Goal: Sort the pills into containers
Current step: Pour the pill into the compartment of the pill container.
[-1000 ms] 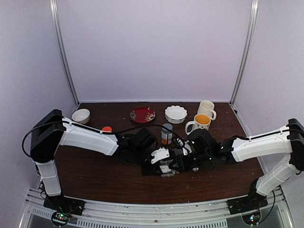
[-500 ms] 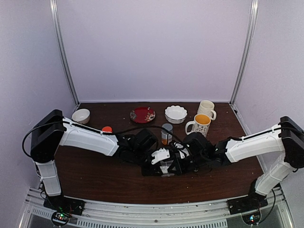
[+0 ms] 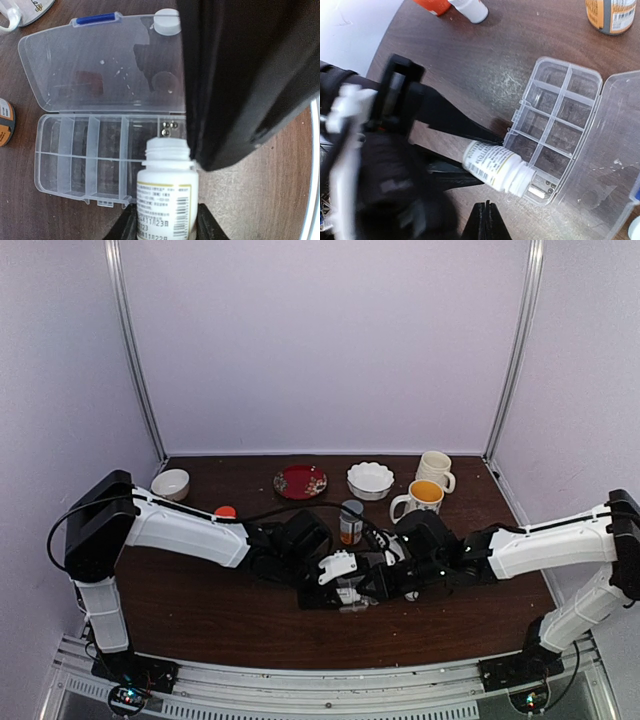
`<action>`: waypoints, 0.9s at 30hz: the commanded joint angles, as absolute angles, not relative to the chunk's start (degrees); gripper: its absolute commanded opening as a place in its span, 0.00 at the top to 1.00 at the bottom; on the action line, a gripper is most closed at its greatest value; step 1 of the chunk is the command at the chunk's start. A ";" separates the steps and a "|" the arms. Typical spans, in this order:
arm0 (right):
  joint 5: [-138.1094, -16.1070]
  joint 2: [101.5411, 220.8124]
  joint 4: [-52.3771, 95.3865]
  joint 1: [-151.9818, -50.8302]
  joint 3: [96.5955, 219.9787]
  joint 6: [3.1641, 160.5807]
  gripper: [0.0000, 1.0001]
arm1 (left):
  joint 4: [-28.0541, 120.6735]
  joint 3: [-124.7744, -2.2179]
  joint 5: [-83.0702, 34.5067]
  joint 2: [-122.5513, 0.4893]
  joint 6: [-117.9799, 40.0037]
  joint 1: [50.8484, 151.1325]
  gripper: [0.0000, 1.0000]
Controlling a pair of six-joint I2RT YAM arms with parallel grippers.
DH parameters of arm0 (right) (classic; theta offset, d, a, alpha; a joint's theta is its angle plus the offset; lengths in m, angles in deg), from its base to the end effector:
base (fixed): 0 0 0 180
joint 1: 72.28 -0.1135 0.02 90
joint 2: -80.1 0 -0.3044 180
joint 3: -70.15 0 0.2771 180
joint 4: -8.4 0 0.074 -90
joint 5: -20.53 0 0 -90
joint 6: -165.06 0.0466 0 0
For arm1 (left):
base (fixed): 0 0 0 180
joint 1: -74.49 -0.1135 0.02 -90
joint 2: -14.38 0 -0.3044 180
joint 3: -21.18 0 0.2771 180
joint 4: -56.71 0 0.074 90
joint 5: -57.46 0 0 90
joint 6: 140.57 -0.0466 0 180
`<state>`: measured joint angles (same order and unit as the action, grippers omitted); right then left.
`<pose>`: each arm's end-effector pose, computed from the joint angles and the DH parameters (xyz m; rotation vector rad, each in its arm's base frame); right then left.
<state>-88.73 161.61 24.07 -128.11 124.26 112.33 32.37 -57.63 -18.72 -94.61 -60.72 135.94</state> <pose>0.1599 0.2629 0.2065 -0.6050 2.5213 1.1166 0.1947 -0.3811 0.1649 1.6093 2.0583 -0.6468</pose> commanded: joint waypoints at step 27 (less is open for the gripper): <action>-88.20 168.68 22.45 -128.96 127.03 111.78 1.00 | 31.56 -59.00 -17.77 -95.84 -61.95 137.04 1.00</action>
<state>-88.25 167.56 22.67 -128.55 124.56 112.36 32.30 -57.85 -18.63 -94.79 -60.85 136.12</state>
